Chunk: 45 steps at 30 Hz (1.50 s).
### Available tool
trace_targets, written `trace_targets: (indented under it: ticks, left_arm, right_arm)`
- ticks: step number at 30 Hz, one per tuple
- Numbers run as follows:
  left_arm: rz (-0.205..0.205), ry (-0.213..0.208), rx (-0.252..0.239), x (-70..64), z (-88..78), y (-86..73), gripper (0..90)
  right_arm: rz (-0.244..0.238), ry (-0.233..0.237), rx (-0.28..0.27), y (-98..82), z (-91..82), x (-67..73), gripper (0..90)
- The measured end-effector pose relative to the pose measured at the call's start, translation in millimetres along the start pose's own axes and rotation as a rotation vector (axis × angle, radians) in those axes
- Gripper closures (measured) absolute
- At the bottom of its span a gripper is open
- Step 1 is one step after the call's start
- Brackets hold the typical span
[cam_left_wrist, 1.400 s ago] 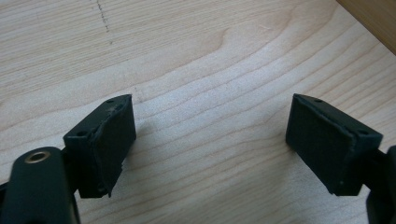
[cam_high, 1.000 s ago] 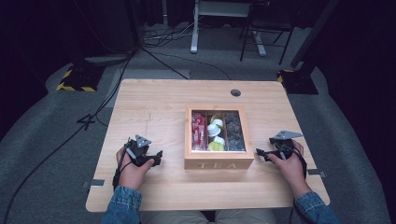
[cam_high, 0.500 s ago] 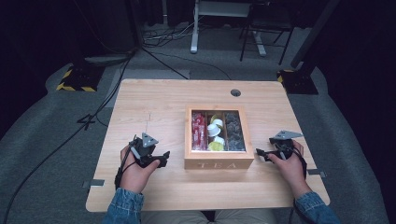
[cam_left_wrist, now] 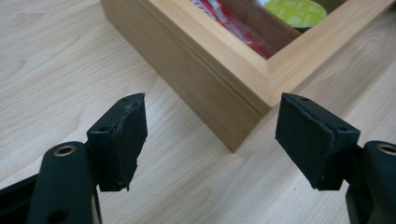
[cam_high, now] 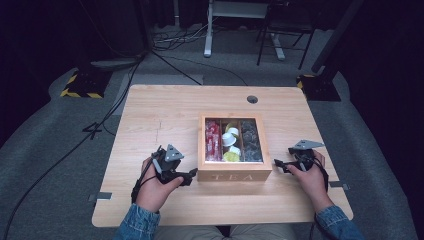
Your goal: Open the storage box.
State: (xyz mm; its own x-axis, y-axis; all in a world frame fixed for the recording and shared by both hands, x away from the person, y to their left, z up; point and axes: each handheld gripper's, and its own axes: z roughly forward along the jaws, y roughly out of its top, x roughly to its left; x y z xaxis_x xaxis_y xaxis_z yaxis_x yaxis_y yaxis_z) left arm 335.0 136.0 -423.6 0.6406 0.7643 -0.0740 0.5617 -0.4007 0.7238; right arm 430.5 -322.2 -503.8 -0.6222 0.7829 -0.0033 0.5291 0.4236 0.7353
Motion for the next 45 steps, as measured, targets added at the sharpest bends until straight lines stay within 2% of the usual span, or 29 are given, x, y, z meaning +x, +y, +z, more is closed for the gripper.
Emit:
trace_targets:
  ticks: [1,2,5,11,13,14,15,16,21,26,28,32,33,37,38,40,41,43,44,45]
  left_arm:
    - [0.000,0.000,0.000,0.0,0.0,0.0,25.4]
    - [-0.005,-0.022,0.001,-3.1,2.3,0.1,25.4]
    - [0.001,-0.049,0.007,-6.4,7.1,0.0,25.4]
    - [0.016,-0.062,0.044,-11.7,19.0,-2.6,27.3]
    - [0.019,-0.063,0.046,-12.5,21.7,-3.0,36.5]
    - [0.029,-0.066,0.055,-12.3,22.3,-2.8,36.5]
    - [0.035,-0.069,0.061,-13.1,23.3,-2.8,45.9]
    - [0.048,-0.065,0.063,-13.8,24.1,-2.6,51.5]
    - [0.054,-0.086,0.075,-15.7,24.2,-1.6,62.1]
    - [0.066,-0.080,0.072,-15.1,21.4,-0.4,63.8]
    - [0.052,-0.092,0.067,-14.4,21.2,-0.5,65.3]
    - [0.052,-0.089,0.074,-14.8,21.1,0.5,65.4]
    - [0.058,-0.086,0.075,-14.9,20.6,0.9,65.5]
    - [0.057,-0.098,0.051,-16.0,18.1,2.8,68.1]
    - [0.059,-0.097,0.055,-16.5,18.2,3.2,68.0]
    - [0.059,-0.094,0.056,-16.8,18.2,3.4,68.1]
    - [0.060,-0.093,0.056,-16.8,18.1,3.5,68.1]
    - [0.063,-0.093,0.055,-16.7,18.1,4.0,68.1]
    - [0.064,-0.092,0.052,-16.6,18.1,4.5,68.1]
    - [0.064,-0.092,0.052,-16.6,18.1,4.5,68.0]
  right_arm:
    - [0.000,0.000,0.000,0.0,0.0,0.0,15.4]
    - [0.000,0.000,0.000,0.0,0.0,0.0,15.4]
    - [0.000,0.000,0.000,0.0,0.0,0.0,15.4]
    - [0.000,0.000,0.000,0.0,0.0,0.0,15.4]
    - [0.000,0.000,0.000,0.0,0.0,0.0,15.4]
    - [0.000,0.000,0.000,0.0,0.0,0.0,15.4]
    - [0.000,0.000,0.000,0.0,0.0,0.0,15.4]
    - [0.000,0.000,0.000,0.0,0.0,0.1,15.4]
    - [0.000,0.000,0.000,0.0,0.0,0.1,15.4]
    - [0.000,0.000,0.000,0.0,-0.1,0.1,15.5]
    - [-0.004,0.004,0.000,-0.1,-0.1,0.3,15.5]
    - [-0.022,0.023,-0.002,-0.7,-3.2,3.4,22.6]
    - [-0.031,0.036,0.020,1.0,-5.3,4.4,22.5]
    - [-0.061,0.036,0.025,10.4,-24.2,10.7,21.9]
    - [-0.067,0.049,0.029,13.5,-33.1,14.8,23.2]
    - [-0.071,0.058,0.028,14.4,-36.3,16.3,24.3]
    - [-0.079,0.066,0.020,16.7,-43.2,20.4,25.0]
    - [-0.109,0.073,0.016,21.8,-52.4,27.0,24.8]
    - [-0.133,0.091,0.010,27.3,-59.7,33.7,24.6]
    - [-0.133,0.091,0.010,27.3,-59.7,33.7,24.6]
